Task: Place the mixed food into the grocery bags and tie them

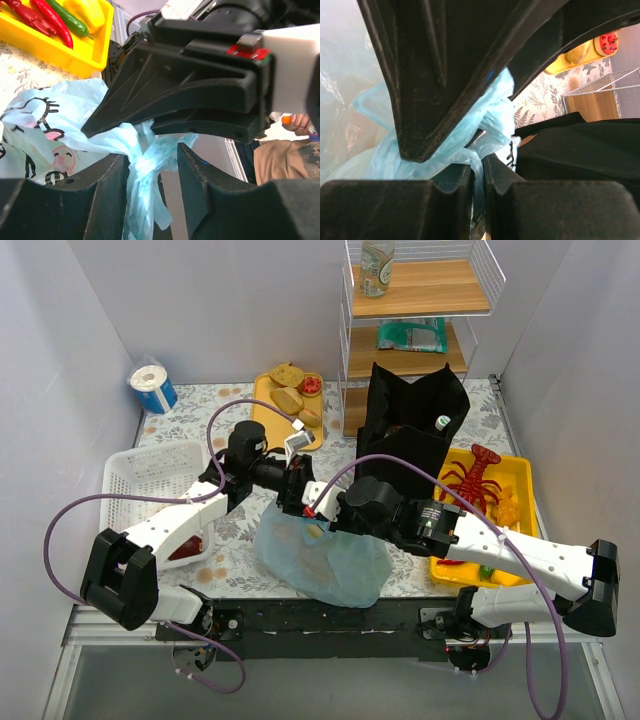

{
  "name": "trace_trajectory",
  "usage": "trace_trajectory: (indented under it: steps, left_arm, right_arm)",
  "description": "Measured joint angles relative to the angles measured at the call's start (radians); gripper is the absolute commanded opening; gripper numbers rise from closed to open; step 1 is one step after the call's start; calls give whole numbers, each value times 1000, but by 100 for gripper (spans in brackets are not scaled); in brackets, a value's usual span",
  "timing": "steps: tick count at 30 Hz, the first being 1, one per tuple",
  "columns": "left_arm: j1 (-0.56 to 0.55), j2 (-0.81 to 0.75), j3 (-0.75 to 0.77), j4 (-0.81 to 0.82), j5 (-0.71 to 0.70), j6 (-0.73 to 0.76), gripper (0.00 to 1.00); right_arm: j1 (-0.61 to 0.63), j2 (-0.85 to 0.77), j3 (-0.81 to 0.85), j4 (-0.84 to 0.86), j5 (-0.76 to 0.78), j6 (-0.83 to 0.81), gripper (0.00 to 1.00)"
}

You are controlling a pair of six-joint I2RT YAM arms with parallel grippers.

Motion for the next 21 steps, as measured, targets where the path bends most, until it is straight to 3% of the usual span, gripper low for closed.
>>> trace_trajectory:
  steps: [7, 12, 21]
  left_arm:
    - [-13, 12, 6, -101, -61, 78, 24]
    - [-37, 16, 25, -196, -135, 154, 2]
    - [-56, -49, 34, -225, -332, 221, 0]
  right_arm:
    - [-20, 0, 29, -23, -35, 17, 16]
    - [-27, 0, 42, -40, -57, 22, 13]
    - [-39, 12, 90, -98, -71, 45, 11]
